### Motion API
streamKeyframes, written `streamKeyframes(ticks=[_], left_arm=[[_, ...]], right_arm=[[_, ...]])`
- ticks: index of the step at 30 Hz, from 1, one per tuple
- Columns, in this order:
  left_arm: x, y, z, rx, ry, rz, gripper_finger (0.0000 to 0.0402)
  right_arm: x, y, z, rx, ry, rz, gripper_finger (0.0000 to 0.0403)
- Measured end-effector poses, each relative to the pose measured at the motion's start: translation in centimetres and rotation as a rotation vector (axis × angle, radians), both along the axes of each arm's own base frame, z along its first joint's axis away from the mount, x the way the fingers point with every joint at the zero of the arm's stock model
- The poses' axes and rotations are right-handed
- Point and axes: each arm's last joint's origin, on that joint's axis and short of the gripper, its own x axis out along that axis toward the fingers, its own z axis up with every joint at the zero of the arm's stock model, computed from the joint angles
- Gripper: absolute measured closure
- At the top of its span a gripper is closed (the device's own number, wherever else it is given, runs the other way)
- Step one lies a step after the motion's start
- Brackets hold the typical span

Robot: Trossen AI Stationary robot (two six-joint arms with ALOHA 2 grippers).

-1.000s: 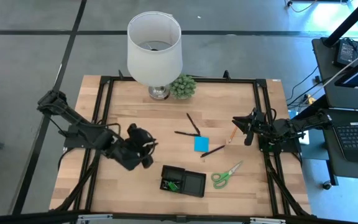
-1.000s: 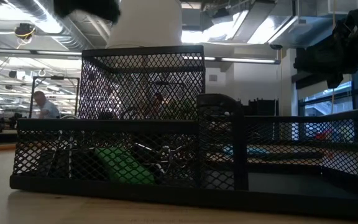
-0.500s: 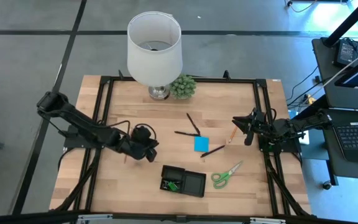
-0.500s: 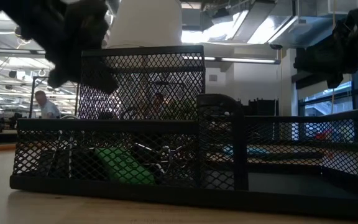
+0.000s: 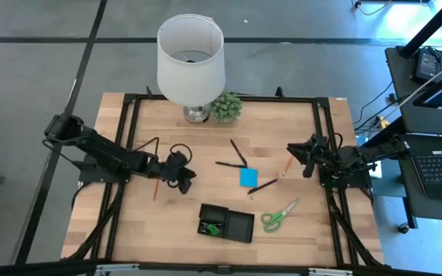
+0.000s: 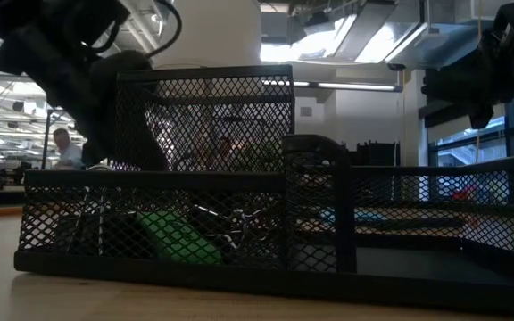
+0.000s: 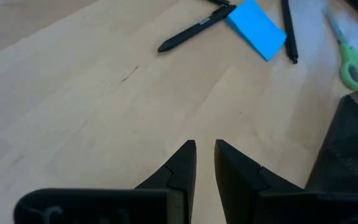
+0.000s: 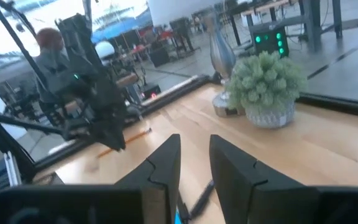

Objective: Pick and place office supplies into organizer
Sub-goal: Put the center black pen into the desk organizer

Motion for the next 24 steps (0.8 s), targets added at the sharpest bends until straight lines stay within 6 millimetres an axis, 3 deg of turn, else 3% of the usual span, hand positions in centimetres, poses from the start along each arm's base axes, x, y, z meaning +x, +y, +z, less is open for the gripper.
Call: streamKeyframes(ticks=[10, 24], left_arm=[[0.1, 1.2, -0.2, 0.034, 0.027, -0.055, 0.0353], [0.1, 1.3, -0.2, 0.101, 0.040, -0.092, 0.0352]], right_arm=[[0.0, -0.1, 0.6, -0.121, -0.012, -0.020, 0.0314], [-0.1, -0.1, 1.6, -0.144, -0.088, -0.021, 0.0314]])
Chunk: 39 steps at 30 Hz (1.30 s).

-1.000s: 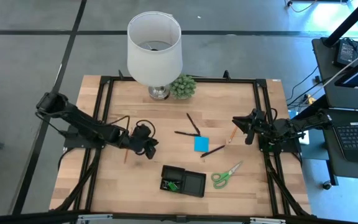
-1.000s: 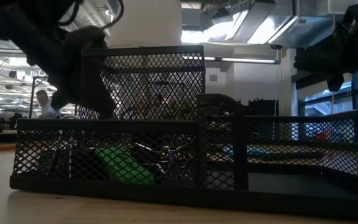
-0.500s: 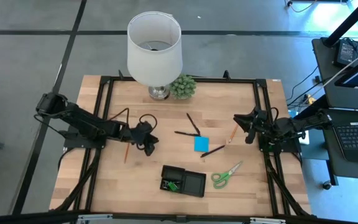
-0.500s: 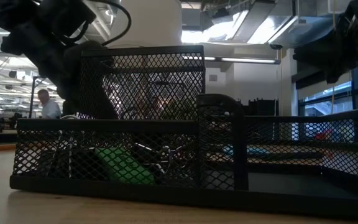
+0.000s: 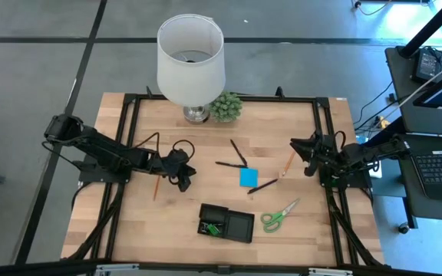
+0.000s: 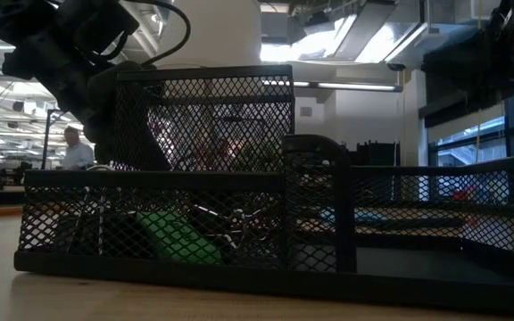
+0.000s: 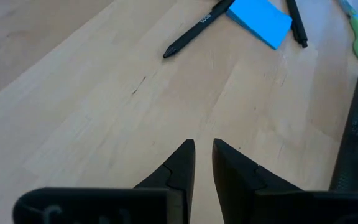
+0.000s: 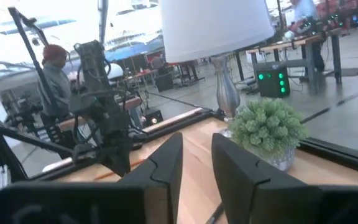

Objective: Pick and place office supplies into organizer
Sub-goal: Put the center black pen into the desk organizer

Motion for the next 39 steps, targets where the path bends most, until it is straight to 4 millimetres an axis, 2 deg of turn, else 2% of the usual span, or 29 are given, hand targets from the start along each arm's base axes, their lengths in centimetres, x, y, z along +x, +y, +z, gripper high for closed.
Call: streamKeyframes(ticks=[8, 14, 22, 27, 30, 35, 39], left_arm=[[0.0, 0.0, 0.0, 0.000, 0.005, -0.002, 0.0352], [-0.6, -0.2, -0.1, 0.070, 0.079, -0.184, 0.0355], [-0.8, -0.2, 0.1, 0.033, 0.086, -0.203, 0.0353], [-0.8, -0.2, 0.1, 0.040, 0.086, -0.194, 0.0352], [-0.8, -0.2, 0.1, 0.041, 0.083, -0.172, 0.0352], [-0.8, 0.0, 0.2, 0.066, 0.076, -0.122, 0.0352], [-0.6, 0.0, 0.3, 0.070, 0.051, -0.116, 0.0352]], right_arm=[[0.5, 0.3, 0.6, -0.043, -0.033, 0.045, 0.0314], [1.0, 0.4, 0.3, -0.012, -0.004, 0.053, 0.0314], [1.8, 0.7, 0.1, 0.013, 0.018, 0.075, 0.0314], [2.7, 1.0, 2.7, -0.049, 0.049, 0.068, 0.0315], [3.9, 1.4, 4.5, -0.106, 0.124, 0.065, 0.0315], [6.8, 2.3, 6.9, -0.148, 0.306, 0.071, 0.0314], [9.8, 2.8, 8.2, -0.096, 0.377, 0.054, 0.0314]])
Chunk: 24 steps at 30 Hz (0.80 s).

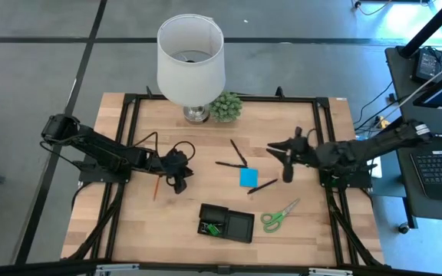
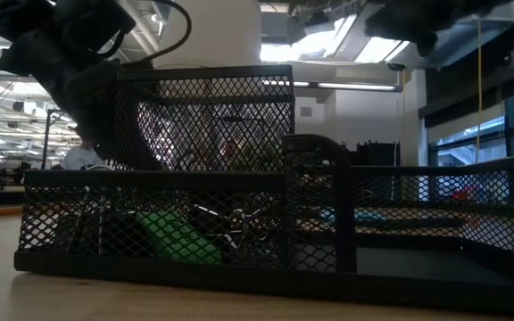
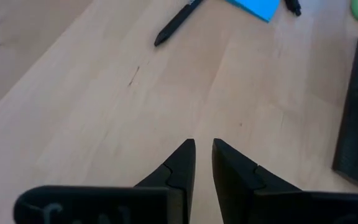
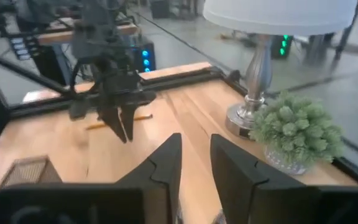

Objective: Pick and place office supplies into organizer
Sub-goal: Put the center black pen into the desk organizer

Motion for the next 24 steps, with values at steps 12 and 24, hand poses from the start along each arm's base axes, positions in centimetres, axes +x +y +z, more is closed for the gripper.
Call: streamKeyframes(ticks=[12, 24], left_arm=[[0.9, 0.9, 1.0, 0.140, -0.076, -0.082, 0.0329], [4.1, 4.9, 3.3, 0.378, -0.074, -0.178, 0.0272]], right_arm=[[6.4, -1.4, -1.4, 0.135, 0.392, -0.094, 0.0314], [8.6, -1.7, -4.0, 0.199, 0.468, -0.110, 0.0314]])
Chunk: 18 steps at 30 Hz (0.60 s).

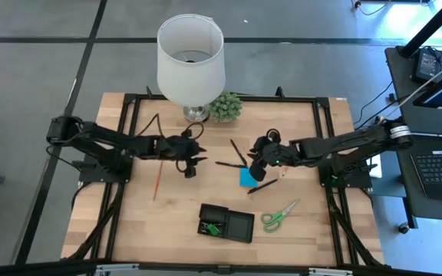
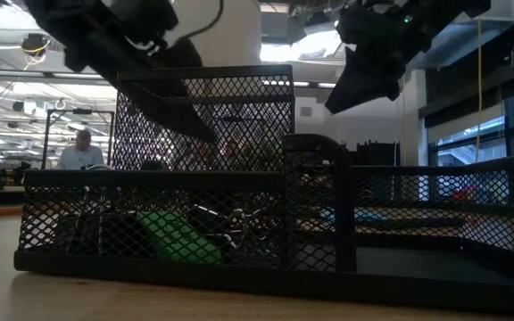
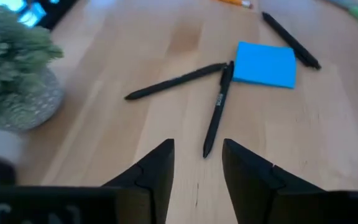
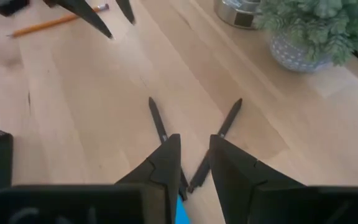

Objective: Pick and place office supplies into organizer
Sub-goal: Put the center black pen into the desk organizer

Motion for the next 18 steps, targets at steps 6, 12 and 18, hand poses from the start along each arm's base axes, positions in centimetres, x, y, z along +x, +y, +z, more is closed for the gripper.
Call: streamKeyframes(ticks=[6, 12, 18], left_arm=[[1.5, 1.4, -2.1, 0.007, 0.065, -0.069, 0.0282], [3.1, 1.9, -4.5, 0.005, 0.026, -0.149, 0.0290], [4.7, 2.1, -6.5, 0.009, 0.070, -0.178, 0.0294]], right_arm=[[0.4, 0.0, -0.3, 0.017, -0.014, -0.015, 0.0314], [0.4, 0.0, -0.2, 0.024, -0.018, -0.021, 0.0314], [0.3, 0.0, -0.3, 0.032, -0.021, -0.029, 0.0314]])
